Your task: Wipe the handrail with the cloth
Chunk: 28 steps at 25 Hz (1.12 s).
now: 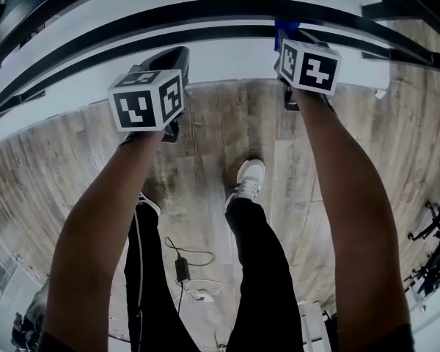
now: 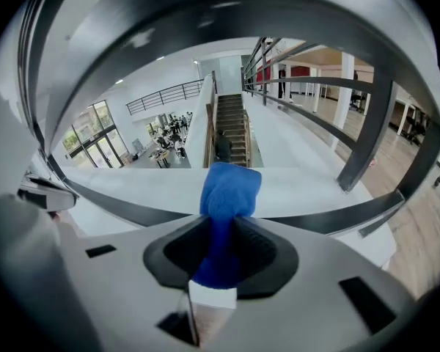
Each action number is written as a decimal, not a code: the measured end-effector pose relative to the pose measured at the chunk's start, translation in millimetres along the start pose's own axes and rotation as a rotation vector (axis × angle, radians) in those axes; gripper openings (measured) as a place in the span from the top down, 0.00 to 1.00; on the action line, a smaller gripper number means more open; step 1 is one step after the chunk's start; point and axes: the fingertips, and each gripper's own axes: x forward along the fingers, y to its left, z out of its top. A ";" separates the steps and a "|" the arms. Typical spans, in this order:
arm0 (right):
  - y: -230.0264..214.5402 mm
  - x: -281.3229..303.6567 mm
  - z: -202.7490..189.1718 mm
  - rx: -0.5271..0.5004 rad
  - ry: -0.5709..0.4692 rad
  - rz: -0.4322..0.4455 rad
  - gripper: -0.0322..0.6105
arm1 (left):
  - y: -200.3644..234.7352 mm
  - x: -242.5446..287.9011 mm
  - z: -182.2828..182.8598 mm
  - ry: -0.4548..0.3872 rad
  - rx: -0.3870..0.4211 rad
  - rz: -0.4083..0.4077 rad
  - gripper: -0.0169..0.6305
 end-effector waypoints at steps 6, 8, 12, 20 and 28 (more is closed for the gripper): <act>-102.2 -14.7 -6.6 0.045 0.005 -0.060 0.79 | -78.2 44.5 10.4 0.013 0.018 -0.044 0.97; -135.0 -19.3 -8.3 0.067 0.002 -0.078 0.79 | -102.6 58.0 13.6 0.018 0.027 -0.062 0.97; -194.3 -25.1 -11.9 0.091 -0.004 -0.106 0.79 | -141.7 82.5 18.2 0.033 0.052 -0.090 0.97; -292.6 -42.7 -9.8 0.174 -0.003 -0.184 0.79 | -182.7 114.0 29.2 0.063 0.106 -0.121 0.97; -317.6 -50.4 -15.3 0.204 -0.015 -0.237 0.79 | -190.1 114.0 22.0 0.077 0.088 -0.116 0.97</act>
